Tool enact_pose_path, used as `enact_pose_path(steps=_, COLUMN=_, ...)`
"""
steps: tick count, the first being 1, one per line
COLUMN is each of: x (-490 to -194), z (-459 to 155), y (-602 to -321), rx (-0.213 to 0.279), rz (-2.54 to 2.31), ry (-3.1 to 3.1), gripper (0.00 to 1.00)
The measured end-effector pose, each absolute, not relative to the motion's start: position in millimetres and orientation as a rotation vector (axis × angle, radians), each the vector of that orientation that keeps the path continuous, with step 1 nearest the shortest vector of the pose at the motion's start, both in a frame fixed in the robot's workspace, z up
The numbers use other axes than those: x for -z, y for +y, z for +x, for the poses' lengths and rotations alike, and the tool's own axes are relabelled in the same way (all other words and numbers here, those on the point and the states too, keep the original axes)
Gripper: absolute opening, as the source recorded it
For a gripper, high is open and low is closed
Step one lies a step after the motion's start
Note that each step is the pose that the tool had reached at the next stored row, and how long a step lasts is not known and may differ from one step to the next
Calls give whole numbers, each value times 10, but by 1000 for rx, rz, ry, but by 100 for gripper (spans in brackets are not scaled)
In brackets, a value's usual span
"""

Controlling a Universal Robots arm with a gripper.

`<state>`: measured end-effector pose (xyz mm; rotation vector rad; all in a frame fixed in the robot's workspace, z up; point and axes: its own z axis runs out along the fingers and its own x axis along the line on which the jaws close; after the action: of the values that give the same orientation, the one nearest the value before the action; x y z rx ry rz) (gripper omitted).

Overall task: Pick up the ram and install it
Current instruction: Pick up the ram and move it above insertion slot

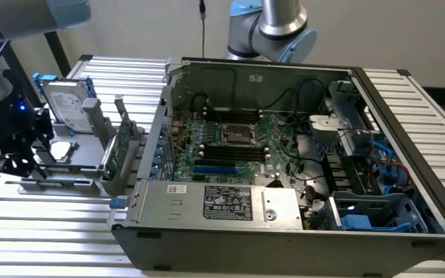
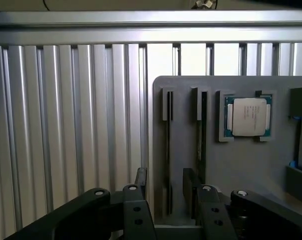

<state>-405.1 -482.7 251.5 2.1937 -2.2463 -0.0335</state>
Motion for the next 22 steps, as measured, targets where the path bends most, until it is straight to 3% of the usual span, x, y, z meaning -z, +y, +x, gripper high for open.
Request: enact_pose_path(steps=22, x=-2116, z=-4046, y=-4793, rx=37, rz=2203, ry=-2241, gripper=42)
